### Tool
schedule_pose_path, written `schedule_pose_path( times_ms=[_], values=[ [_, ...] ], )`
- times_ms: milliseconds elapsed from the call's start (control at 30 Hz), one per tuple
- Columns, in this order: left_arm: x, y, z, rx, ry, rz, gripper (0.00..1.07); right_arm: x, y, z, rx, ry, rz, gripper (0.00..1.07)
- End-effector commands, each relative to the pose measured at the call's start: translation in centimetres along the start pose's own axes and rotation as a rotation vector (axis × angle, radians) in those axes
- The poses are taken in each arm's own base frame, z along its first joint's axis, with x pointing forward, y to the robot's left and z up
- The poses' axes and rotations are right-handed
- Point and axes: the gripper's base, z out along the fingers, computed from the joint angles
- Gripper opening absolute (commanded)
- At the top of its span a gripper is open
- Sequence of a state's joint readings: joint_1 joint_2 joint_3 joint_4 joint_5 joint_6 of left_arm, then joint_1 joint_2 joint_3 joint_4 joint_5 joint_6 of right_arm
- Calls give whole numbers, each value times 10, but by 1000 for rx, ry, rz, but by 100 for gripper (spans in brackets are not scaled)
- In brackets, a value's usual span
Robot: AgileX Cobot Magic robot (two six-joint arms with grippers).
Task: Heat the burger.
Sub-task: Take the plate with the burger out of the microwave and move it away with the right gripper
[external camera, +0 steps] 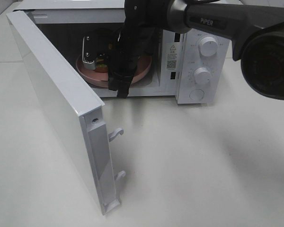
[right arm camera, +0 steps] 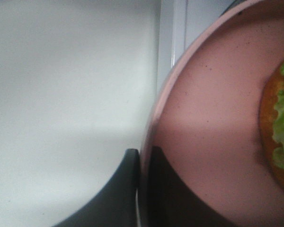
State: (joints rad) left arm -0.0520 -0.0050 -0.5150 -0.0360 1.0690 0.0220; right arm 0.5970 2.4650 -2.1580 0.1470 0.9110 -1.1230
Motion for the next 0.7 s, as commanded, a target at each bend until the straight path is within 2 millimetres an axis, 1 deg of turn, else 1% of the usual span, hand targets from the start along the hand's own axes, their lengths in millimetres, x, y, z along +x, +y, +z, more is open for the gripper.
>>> schedule_pose_path(
  times_ms=[33,67,133,267,300,333,367,400,433,467,700],
  values=[
    [1,0,-2,-3,-15,-2,101,11,18,-2,-103,52,28,0],
    [1,0,-2,-3,-15,-2,101,11,18,-2,-103,52,28,0],
    [1,0,-2,-3,-15,-2,101,14,24,-9,-99,53,15,0],
    [1,0,-2,-3,-15,-2,101,18,31,-11,-103,61,8,0],
    [1,0,-2,-3,-15,-2,101,20,33,-16,-82,59,3,0],
    [1,0,-2,-3,-15,-2,101,20,33,-16,-82,59,3,0],
    [1,0,-2,-3,-15,-2,101,20,33,-20,-62,52,-1,0],
    [1,0,-2,-3,-15,-2,101,17,38,-26,-45,46,-27,0],
    [1,0,-2,-3,-15,-2,101,17,38,-26,-45,46,-27,0],
    [1,0,-2,-3,-15,-2,101,18,39,-31,-25,37,-40,0],
    [1,0,-2,-3,-15,-2,101,19,44,-41,40,12,-57,0]
  ],
)
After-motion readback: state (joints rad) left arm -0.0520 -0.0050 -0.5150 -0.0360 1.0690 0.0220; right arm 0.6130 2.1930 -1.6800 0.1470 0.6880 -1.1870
